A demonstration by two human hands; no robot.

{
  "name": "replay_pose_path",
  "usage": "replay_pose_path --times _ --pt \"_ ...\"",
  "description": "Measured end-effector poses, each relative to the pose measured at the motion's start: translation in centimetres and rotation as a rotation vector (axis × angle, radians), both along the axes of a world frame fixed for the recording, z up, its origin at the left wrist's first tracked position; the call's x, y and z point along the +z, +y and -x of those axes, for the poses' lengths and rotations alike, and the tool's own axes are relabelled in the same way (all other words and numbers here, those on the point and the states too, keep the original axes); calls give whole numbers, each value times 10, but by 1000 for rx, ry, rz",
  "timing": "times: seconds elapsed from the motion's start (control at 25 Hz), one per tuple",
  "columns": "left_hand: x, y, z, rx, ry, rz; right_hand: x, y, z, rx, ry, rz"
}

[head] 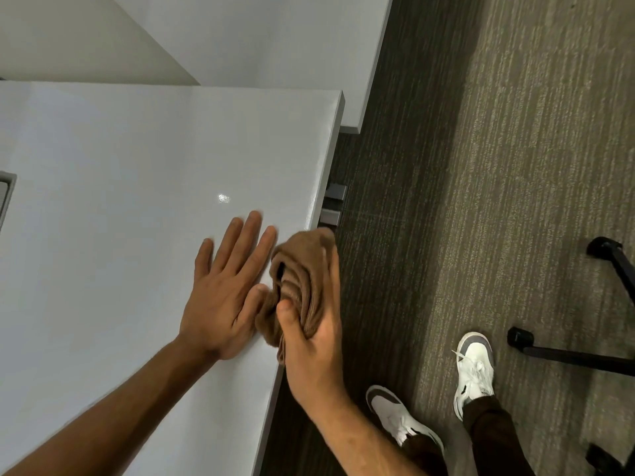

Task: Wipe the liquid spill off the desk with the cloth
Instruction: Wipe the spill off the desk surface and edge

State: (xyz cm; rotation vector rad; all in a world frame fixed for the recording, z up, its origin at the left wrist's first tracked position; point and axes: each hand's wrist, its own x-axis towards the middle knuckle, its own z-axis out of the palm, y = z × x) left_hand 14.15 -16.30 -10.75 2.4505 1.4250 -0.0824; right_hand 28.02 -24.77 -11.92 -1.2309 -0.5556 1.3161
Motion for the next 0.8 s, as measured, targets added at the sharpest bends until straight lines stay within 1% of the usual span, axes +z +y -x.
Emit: replay_pose_path --times 0.16,0.28,0.48,0.6,0.8 --pt "1 0 -2 0 9 -4 2 -37 20 77 -121 36" --pt "2 0 -4 4 8 -3 -4 -37 17 91 -238 34" --pt "1 0 -1 3 11 -6 -7 13 -8 31 -252 -42" --pt "0 -1 0 2 15 -8 -11 55 -25 -1 -327 -63" --pt "1 -2 0 5 30 -15 -15 125 -56 -19 -454 -42"
